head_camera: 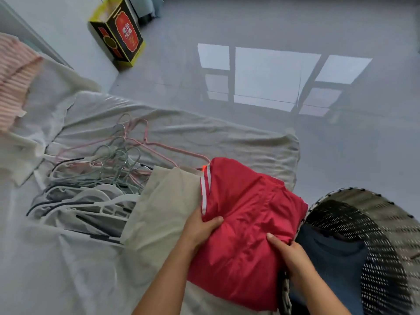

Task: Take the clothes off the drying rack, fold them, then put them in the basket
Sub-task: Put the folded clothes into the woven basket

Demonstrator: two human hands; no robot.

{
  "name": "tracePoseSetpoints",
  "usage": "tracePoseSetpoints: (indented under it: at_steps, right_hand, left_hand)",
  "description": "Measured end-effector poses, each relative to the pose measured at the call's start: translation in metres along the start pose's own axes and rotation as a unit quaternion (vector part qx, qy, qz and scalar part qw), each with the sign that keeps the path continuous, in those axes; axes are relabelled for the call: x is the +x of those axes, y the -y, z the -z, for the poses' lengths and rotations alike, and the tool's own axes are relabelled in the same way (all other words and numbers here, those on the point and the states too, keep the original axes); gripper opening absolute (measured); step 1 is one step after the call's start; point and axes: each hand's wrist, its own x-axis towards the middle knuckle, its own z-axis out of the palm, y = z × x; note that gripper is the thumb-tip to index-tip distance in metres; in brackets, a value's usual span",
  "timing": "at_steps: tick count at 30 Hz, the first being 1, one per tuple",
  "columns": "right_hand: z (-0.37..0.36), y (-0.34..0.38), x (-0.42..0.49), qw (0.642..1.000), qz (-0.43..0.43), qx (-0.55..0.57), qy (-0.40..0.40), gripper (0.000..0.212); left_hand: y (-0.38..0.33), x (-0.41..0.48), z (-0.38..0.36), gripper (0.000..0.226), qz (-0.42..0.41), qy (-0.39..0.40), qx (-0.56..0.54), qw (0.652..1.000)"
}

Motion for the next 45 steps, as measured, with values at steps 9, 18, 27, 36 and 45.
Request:
tracePoseSetpoints:
  at_steps: [9, 18, 27, 36, 45]
  right_hand:
    - [-0.067, 0.003, -0.03, 0.949, 0.154, -0.24, -0.132, 0.072]
    - [-0.075, -0.025, -0.015, 0.95, 0.114, -0.203, -0.21, 0.118]
    - [-0.053, -0.024, 0.005, 0.982, 0.023, -0.038, -0.186, 0.089]
    - [-0.044, -0.031, 0.018, 0.991, 0.002, -0.019, -0.132, 0.124]
    - [-0.038, -0.007, -0.001, 0.975, -0.019, 0.222, -0.002, 0.062]
  left_hand:
    - [-0.001, 0.011, 0.114, 0.041, -0.035, 0.003, -0.078, 0.996]
    - [0.025, 0.041, 0.141, 0.104, 0.021, -0.148, 0.263, 0.953]
    - [0.025, 0.049, 0.131, 0.077, 0.098, -0.134, 0.087, 0.982]
    - [0.011, 0.044, 0.118, 0.078, 0.093, 0.019, 0.042, 0.995]
    - [0.012, 0.038, 0.078, 0.122, 0.039, -0.022, 0.07, 0.997]
